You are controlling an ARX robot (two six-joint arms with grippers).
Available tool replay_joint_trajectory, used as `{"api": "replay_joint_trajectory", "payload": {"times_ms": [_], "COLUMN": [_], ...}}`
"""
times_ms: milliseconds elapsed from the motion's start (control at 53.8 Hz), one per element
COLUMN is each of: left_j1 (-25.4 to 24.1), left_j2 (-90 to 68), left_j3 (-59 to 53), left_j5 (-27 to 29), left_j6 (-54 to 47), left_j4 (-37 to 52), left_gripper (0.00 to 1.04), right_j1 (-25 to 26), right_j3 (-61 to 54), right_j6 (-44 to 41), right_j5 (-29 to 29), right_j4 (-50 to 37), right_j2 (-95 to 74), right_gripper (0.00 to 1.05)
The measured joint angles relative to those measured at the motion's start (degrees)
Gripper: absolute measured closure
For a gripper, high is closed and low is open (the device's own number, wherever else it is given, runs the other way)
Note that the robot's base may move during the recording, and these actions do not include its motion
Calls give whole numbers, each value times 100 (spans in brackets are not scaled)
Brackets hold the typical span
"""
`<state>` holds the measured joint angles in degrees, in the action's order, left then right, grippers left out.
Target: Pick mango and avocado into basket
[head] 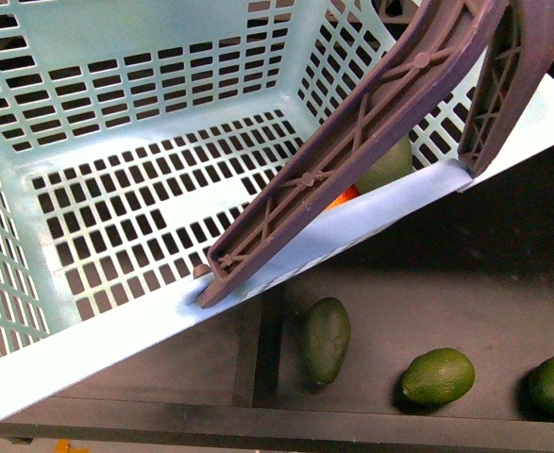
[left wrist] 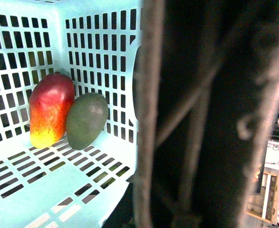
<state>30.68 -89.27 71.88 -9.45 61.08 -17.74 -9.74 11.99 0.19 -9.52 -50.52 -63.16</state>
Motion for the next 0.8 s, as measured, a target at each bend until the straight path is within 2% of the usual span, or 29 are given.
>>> {"api": "replay_joint_trajectory", "payload": {"times_ms": [409, 465, 520, 799], "left_j1": [0, 2, 2, 0], "left_j2": [0, 0, 0, 0], "left_j3": [0, 0, 0, 0], "left_j5": [-17, -22, -22, -24], "left_j6": [2, 4, 4, 4], "left_j4": [0, 0, 0, 0], "left_gripper": [101, 101, 101, 101], "right_j1": [466, 758, 907, 955], "right_j3": [-730, -885, -1016, -1099], "right_j6": [0, 0, 0, 0], "right_j5": [470, 885, 909, 946], "right_j4": [741, 649, 629, 1799], "right_j2": [1449, 1580, 1681, 2990], "right_gripper": [103, 103, 103, 103]}}
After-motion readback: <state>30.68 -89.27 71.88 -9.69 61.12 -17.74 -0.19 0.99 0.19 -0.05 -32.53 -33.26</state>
